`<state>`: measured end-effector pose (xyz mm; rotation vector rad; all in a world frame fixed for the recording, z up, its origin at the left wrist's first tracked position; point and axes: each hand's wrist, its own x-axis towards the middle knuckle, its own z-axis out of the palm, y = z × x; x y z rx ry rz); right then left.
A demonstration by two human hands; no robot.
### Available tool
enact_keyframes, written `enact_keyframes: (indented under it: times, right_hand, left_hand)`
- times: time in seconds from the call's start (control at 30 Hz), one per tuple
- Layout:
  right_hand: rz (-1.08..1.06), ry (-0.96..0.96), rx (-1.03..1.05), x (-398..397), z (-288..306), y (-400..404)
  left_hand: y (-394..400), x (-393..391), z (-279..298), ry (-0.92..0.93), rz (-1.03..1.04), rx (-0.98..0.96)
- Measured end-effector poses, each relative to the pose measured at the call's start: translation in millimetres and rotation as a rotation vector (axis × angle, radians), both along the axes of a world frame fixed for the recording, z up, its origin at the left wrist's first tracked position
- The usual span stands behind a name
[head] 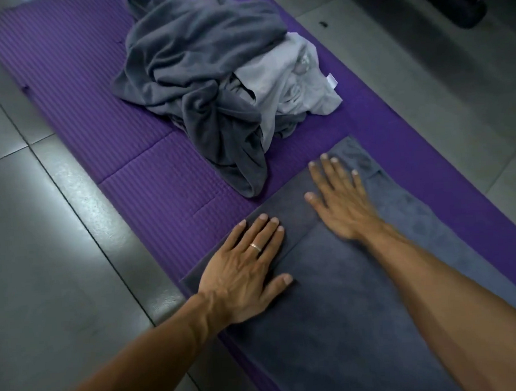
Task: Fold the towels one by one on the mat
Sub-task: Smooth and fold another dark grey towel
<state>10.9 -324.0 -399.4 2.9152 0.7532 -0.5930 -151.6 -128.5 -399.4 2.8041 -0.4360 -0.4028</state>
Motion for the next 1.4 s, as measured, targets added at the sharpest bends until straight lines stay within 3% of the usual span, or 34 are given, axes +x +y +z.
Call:
enact_keyframes:
  times: [0.1, 0.2, 0.27, 0.33, 0.47, 0.53, 0.63, 0.7, 0.83, 0.97, 1.1, 1.23, 1.3, 1.4]
  right_hand:
    - [-0.091, -0.027, -0.082, 39, 12, -18]
    - [0.045, -0.150, 0.034, 25, 22, -9]
    - [0.229, -0.086, 0.087, -3, 19, -6]
    - [0.328, -0.009, 0.019, -9, 10, -18]
    - [-0.065, -0.046, -0.061, 53, 9, -50]
    - [-0.143, -0.019, -0.115, 70, 16, -50]
    - [-0.197, -0.053, 0.052, 53, 27, -41]
    - [-0.344, -0.164, 0.152, 33, 27, -62]
    - [-0.660, -0.240, 0.134, 7, 27, -126]
    - [-0.711, -0.184, 0.207, 2, 30, -146]
    - [-0.887, -0.166, 0.265, 14, 29, -142]
    - [-1.034, -0.207, 0.289, 28, 25, -132]
    - [-0.999, -0.249, 0.214, 20, 24, -127]
    - [-0.842, -0.450, 0.233, -15, 19, -116]
  left_hand:
    - [1, 0, 3, 0.023, -0.005, 0.005]
    - [-5, 11, 6, -0.093, 0.032, -0.053]
    - [-18, 32, 3, -0.158, 0.013, -0.089]
    - [-28, 52, 1, -0.111, -0.014, -0.083]
    - [-32, 60, -10, -0.057, -0.044, 0.023]
    - [-32, 59, -9, -0.088, -0.024, 0.005]
    - [-38, 64, -3, -0.191, -0.007, -0.083]
    - [-51, 88, 0, -0.288, -0.075, -0.180]
    - [-97, 171, 14, -0.347, -0.182, -0.239]
    - [-121, 236, 16, -0.219, -0.203, 0.034]
    - [-120, 255, 19, -0.281, -0.279, 0.103]
    - [-116, 256, 19, -0.329, -0.212, 0.120]
    - [-119, 248, 15, -0.389, -0.224, 0.118]
    - [-142, 223, 1, -0.488, -0.373, -0.069]
